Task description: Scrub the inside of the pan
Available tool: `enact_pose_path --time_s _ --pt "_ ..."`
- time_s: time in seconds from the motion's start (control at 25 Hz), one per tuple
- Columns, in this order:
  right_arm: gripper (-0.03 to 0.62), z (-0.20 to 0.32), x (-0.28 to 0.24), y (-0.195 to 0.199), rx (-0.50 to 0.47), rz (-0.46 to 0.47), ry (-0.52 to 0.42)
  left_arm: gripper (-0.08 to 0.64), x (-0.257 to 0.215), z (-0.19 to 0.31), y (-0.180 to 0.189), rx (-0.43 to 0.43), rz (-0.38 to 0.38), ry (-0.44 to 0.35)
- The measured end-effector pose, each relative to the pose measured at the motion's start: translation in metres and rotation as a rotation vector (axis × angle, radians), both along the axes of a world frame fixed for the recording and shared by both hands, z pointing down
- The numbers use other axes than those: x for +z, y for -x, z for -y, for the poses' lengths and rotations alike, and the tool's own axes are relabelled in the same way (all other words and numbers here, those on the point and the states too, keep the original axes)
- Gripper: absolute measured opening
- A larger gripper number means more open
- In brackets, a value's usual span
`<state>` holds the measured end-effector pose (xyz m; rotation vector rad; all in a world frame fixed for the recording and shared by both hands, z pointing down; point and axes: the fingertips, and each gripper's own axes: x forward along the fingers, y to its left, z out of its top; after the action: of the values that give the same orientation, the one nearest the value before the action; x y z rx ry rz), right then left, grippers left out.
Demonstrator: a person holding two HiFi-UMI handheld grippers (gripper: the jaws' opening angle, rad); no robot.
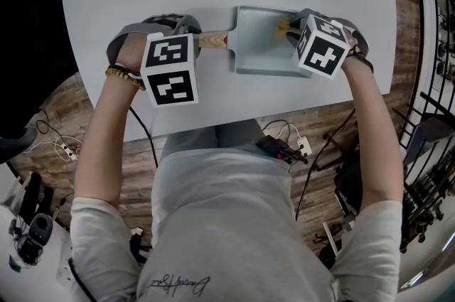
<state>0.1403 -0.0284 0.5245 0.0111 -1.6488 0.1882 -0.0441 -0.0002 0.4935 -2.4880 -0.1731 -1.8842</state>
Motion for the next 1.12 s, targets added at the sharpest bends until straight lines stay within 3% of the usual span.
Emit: enact_pose_path --time_s 0.36,1.12 --pt "0.077 0.003 0.0 -0.001 -0.031 -0.026 -0.045 0.146 0.0 0.001 0.0 -0.034 -0.003 -0.008" --pt "0.075 -0.08 0.003 0.002 -0.065 -0.065 0.094 0.146 0.006 0.008 0.005 -0.046 0.008 -0.007"
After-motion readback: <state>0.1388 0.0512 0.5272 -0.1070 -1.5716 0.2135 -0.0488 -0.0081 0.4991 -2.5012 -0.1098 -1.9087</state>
